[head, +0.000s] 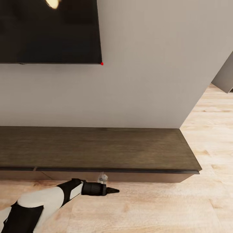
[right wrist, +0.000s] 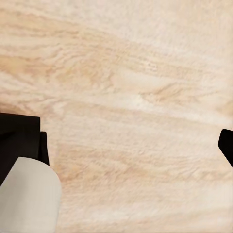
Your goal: Place each of the two pumpkins and all three candles from the living room inside a cabinet in the living room (use any cabinet), then make sure every cabinet is closed, and position the cauldron so it is next to a table in the living room.
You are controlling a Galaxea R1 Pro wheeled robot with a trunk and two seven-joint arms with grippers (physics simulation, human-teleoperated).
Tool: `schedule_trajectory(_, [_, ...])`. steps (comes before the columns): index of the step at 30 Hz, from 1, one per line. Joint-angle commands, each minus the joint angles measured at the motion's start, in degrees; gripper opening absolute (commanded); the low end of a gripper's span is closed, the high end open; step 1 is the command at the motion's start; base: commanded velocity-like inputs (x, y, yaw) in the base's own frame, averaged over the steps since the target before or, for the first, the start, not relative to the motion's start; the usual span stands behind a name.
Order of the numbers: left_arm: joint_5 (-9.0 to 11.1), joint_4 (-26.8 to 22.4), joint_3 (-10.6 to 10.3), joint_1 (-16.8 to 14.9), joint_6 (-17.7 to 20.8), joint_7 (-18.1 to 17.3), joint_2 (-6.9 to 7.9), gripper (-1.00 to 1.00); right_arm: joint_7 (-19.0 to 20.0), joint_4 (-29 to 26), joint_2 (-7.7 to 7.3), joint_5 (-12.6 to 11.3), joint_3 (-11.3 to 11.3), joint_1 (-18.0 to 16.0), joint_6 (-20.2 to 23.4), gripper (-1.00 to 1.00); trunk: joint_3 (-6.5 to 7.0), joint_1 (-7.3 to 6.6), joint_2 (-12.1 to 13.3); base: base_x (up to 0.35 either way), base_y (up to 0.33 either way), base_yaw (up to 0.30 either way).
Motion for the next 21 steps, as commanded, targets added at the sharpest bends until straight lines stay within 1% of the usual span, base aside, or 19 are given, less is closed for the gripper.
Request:
schedule_trajectory(1, [0.0, -0.2, -0.1, -1.0, 0.4, -2.0, -0.14, 1.0, 0.0, 0.0, 0.01, 0.0, 0.1, 0.0, 0.0, 1.0, 0.0, 0.0, 0.0, 0.0, 0.0, 0.0])
schedule_trajectory(2, [0.0, -0.3, -0.1, -2.0, 0.8, -3.8, -0.32, 1.0, 0.0, 0.0, 0.05, 0.1, 0.1, 0.0, 0.0, 1.0, 0.0, 0.0, 0.0, 0.0, 0.0, 0.0])
schedule_trajectory(3, [0.1, -0.6, 0.1, -6.8, 4.2, -10.5, -4.1, 1.0, 0.1, 0.0, 0.18, 0.1, 0.5, 0.0, 0.1, 1.0, 0.0, 0.0, 0.0, 0.0, 0.0, 0.0])
schedule_trajectory(5, [0.1, -0.8, 0.5, -9.6, 4.7, -12.1, -6.22, 1.0, 0.1, 0.1, 0.24, 0.2, 1.1, 0.0, 0.1, 1.0, 0.0, 0.0, 0.0, 0.0, 0.0, 0.0])
schedule_trajectory(6, [0.2, -1.2, 1.1, -10.8, 4.8, -12.7, -6.8, 1.0, 0.1, 0.1, 0.26, 0.2, 1.4, 0.0, 0.1, 1.0, 0.0, 0.0, 0.0, 0.0, 0.0, 0.0])
schedule_trajectory(7, [0.2, -1.5, 1.6, -11.3, 4.9, -13.0, -7.01, 1.0, 0.1, 0.1, 0.24, 0.2, 1.6, 0.0, 0.1, 1.0, 0.0, 0.0, 0.0, 0.0, 0.0, 0.0])
schedule_trajectory(8, [0.2, -3.6, 4.7, -13.0, 4.8, -14.1, -7.51, 1.0, 0.2, 0.1, 0.26, 0.2, 2.6, 0.0, 0.1, 1.0, 0.0, 0.0, 0.0, 0.0, 0.0, 0.0])
schedule_trajectory(9, [0.1, -6.0, 8.5, -14.0, 4.7, -14.6, -7.61, 1.0, 0.2, 0.1, 0.27, 0.2, 3.4, 0.0, 0.1, 1.0, 0.0, 0.0, 0.0, 0.0, 0.0, 0.0])
schedule_trajectory(10, [0.0, -7.7, 11.2, -14.4, 4.6, -14.7, -7.61, 1.0, 0.2, 0.1, 0.28, 0.2, 3.8, 0.0, 0.1, 1.0, 0.0, 0.0, 0.0, 0.0, 0.0, 0.0])
schedule_trajectory(13, [-0.2, -11.5, 18.0, -16.0, 4.7, -14.9, -7.38, 1.0, 0.2, 0.1, 0.29, 0.2, 4.4, 0.0, 0.1, 1.0, 0.0, 0.0, 0.0, 0.0, 0.0, 0.0])
schedule_trajectory(14, [-0.2, -12.0, 19.0, -16.4, 4.8, -15.0, -7.3, 1.0, 0.2, 0.1, 0.29, 0.2, 4.5, 0.0, 0.1, 1.0, 0.0, 0.0, 0.0, 0.0, 0.0, 0.0])
schedule_trajectory(17, [-0.2, -12.5, 20.8, -17.2, 5.0, -15.1, -6.94, 1.0, 0.2, 0.1, 0.29, 0.2, 4.5, 0.0, 0.1, 1.0, 0.0, 0.0, 0.0, 0.0, 0.0, 0.0])
schedule_trajectory(19, [-0.2, -12.7, 22.8, -17.8, 5.1, -15.0, -6.6, 1.0, 0.4, 0.0, 0.23, 0.2, 4.6, 0.0, 0.0, 1.0, 0.0, 0.0, 0.0, 0.0, 0.0, 0.0])
schedule_trajectory(21, [-0.1, -12.7, 24.2, -17.8, 5.1, -15.0, -6.43, 1.0, 0.4, 0.0, 0.18, 0.2, 4.6, 0.0, 0.0, 1.0, 0.0, 0.0, 0.0, 0.0, 0.0, 0.0])
